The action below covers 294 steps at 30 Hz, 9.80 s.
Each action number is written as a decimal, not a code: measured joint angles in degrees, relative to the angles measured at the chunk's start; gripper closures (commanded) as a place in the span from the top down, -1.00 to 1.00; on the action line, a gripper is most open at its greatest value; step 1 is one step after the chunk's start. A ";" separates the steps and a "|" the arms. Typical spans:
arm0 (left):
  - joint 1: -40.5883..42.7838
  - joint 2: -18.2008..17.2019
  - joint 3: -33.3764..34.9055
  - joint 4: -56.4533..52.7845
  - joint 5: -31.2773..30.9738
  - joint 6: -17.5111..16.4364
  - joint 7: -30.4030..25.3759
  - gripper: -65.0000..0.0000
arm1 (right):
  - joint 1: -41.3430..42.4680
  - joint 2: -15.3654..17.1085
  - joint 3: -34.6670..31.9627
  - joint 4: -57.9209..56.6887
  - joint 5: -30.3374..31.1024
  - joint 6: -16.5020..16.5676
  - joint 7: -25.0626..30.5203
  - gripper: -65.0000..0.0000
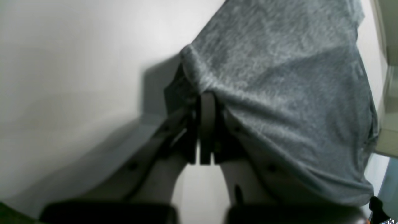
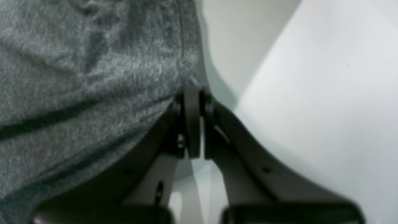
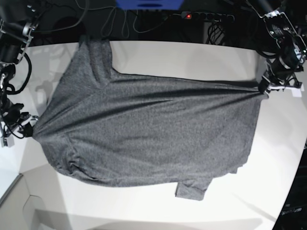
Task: Layout the t-shirt on the table in an organized manner, then fold the t-shirt properly
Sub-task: 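Drag the shirt shoulder outward with the right gripper, stretching it taut, then release the shirt with the left gripper and grasp the hem corner, then pull the hem corner toward the shirt's shoulder with the left gripper, then release the hem and move the left gripper to the shirt's shoulder edge, then grasp the shoulder edge with the left gripper and pull it outward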
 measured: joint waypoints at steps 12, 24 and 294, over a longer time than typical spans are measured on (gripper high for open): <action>3.76 -0.02 0.24 0.02 -0.07 0.00 0.09 -0.98 | 0.96 -0.35 -0.07 0.00 -0.15 -0.17 0.87 -1.00; 7.48 -0.02 0.33 0.22 -0.28 -0.02 -0.07 -0.78 | -1.05 -0.31 0.11 0.11 -0.04 -0.15 1.07 -1.00; 4.85 -5.38 18.58 -6.54 12.57 -0.24 -30.49 -1.00 | -16.87 -10.88 6.82 21.55 0.00 -0.59 -0.68 -0.07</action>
